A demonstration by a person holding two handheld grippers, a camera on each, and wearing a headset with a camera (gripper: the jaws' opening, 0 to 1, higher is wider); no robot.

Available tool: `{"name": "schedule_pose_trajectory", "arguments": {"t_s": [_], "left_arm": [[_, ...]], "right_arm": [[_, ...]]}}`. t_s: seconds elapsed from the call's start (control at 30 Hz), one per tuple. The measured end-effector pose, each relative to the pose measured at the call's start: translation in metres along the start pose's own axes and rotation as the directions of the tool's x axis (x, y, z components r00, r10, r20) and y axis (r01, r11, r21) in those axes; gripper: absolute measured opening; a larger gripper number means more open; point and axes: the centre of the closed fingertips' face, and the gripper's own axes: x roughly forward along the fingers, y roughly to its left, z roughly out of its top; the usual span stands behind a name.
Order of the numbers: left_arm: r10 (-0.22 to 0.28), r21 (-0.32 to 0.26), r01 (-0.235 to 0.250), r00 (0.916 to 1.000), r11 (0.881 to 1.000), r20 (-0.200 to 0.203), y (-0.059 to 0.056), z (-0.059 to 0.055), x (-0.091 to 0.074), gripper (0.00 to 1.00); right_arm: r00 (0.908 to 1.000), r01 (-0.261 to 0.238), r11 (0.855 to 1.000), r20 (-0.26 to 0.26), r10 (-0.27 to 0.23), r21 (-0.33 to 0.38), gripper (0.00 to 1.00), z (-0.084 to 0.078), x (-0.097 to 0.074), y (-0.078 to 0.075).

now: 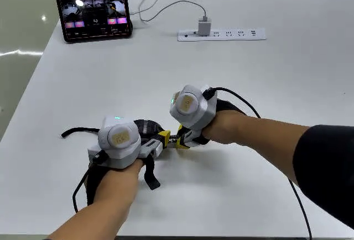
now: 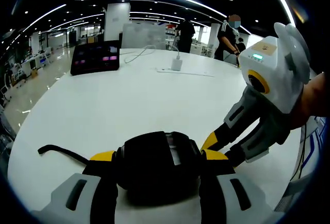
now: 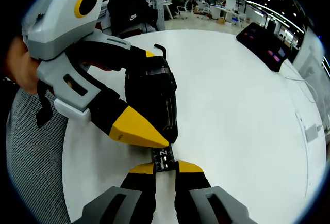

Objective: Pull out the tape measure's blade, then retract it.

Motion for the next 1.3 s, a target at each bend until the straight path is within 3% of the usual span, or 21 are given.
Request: {"name": "schedule_pose_trajectory", "arguments": {"t_s": [0.17, 0.23, 0.67, 0.73, 1.23, 1.3], "left_arm": [[-0.002, 0.000, 0.002, 1.0000, 1.000, -0.002, 0.000, 0.000, 0.000, 0.60], [-0.002, 0.000, 0.002, 1.0000, 1.000, -0.001, 0.000, 0.000, 0.000, 0.60], [-0.005, -0.001, 0.005, 1.0000, 1.000, 0.002, 0.000, 0.000, 0.000, 0.60], [-0.007, 0.000, 0.007, 1.0000, 1.000, 0.005, 0.000, 0.000, 0.000, 0.60], [-0.004, 0.004, 0.004, 0.9999, 1.000, 0.016, -0.001, 0.000, 0.000, 0.61], [-0.014, 0.010, 0.014, 0.9994, 1.000, 0.031, -0.001, 0.002, 0.000, 0.61]], "right_arm": [[0.9998, -0.006, 1.000, 0.017, 0.006, 0.002, 0.09, 0.004, 0.002, 0.000], [0.9997, -0.010, 0.999, 0.022, 0.009, 0.034, 0.09, 0.005, 0.004, 0.001], [0.9988, -0.013, 1.000, 0.048, 0.013, 0.014, 0.09, 0.016, 0.011, 0.003], [0.9995, -0.003, 1.000, 0.033, 0.004, -0.026, 0.10, 0.016, 0.013, 0.003], [0.9998, 0.006, 1.000, 0.019, -0.005, -0.017, 0.10, 0.016, 0.012, 0.003], [0.9998, 0.008, 1.000, 0.021, -0.007, -0.019, 0.10, 0.017, 0.012, 0.004]]}}
